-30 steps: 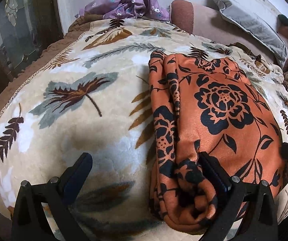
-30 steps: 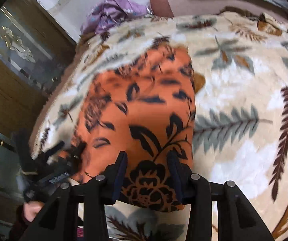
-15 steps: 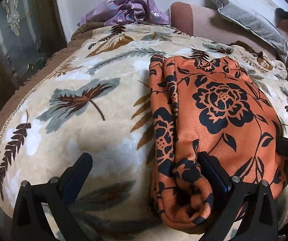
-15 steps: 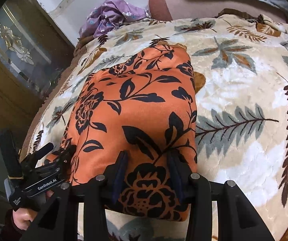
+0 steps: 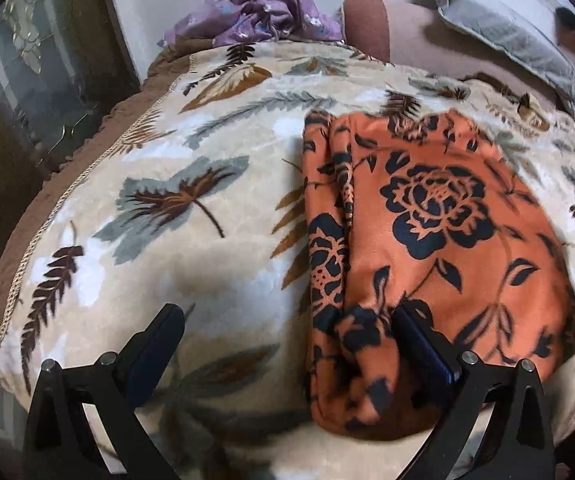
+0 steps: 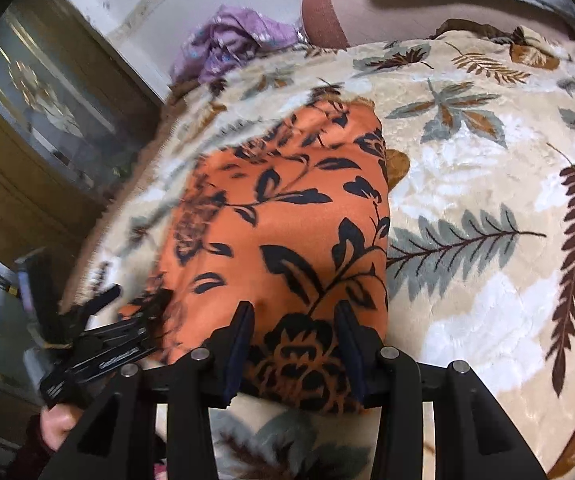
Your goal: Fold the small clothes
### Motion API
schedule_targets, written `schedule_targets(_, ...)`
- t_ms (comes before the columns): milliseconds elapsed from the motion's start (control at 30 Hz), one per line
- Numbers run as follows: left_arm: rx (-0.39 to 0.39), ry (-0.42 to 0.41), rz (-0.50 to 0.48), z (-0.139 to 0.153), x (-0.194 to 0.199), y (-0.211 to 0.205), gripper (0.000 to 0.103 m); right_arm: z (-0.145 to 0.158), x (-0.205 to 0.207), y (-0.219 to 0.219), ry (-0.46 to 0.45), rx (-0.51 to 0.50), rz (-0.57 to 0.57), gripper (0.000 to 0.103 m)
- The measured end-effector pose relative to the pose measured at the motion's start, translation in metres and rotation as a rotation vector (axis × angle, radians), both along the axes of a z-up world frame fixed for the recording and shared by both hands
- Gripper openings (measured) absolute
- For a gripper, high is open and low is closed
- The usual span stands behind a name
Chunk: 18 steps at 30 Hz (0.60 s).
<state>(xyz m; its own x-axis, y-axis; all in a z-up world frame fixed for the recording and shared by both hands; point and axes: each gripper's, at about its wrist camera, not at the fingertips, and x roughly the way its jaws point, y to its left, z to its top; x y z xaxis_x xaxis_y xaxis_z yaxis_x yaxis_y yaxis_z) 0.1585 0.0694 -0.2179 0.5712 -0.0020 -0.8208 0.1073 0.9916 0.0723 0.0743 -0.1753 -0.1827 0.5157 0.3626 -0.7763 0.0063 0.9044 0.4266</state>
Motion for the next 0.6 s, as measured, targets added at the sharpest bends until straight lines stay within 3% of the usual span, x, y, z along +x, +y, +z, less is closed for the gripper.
schedule_targets(100, 0.008, -0.054, 0.018, 0.019, -0.01, -0.002, 0.103, 0.007, -0.014, -0.008, -0.024, 0.012, -0.003, 0.046)
schedule_targets(167, 0.033, -0.074, 0.005, 0.025, -0.013, -0.013, 0.103, -0.004, -0.017, -0.007, 0.006, 0.029, 0.006, 0.046)
schedule_targets(233, 0.092, -0.031, -0.032, 0.013, -0.01, -0.033, 0.103, -0.029, -0.014, -0.002, 0.077, 0.019, 0.011, 0.046)
schedule_targets(300, 0.139, 0.058, -0.059, -0.01, -0.003, -0.047, 0.103, -0.048, -0.016, -0.001, 0.057, 0.006, -0.003, 0.047)
schedule_targets(400, 0.157, 0.022, -0.046, -0.014, -0.007, -0.05, 0.103, -0.04, -0.02, 0.0, 0.032, -0.014, 0.022, 0.046)
schedule_targets(467, 0.183, 0.036, -0.044, -0.006, -0.008, -0.053, 0.103, -0.033, -0.022, -0.009, 0.031, 0.031, 0.026, 0.046)
schedule_targets(600, 0.197, -0.04, -0.035, 0.026, -0.022, -0.061, 0.103, -0.01, -0.037, -0.034, -0.05, 0.08, -0.023, 0.046)
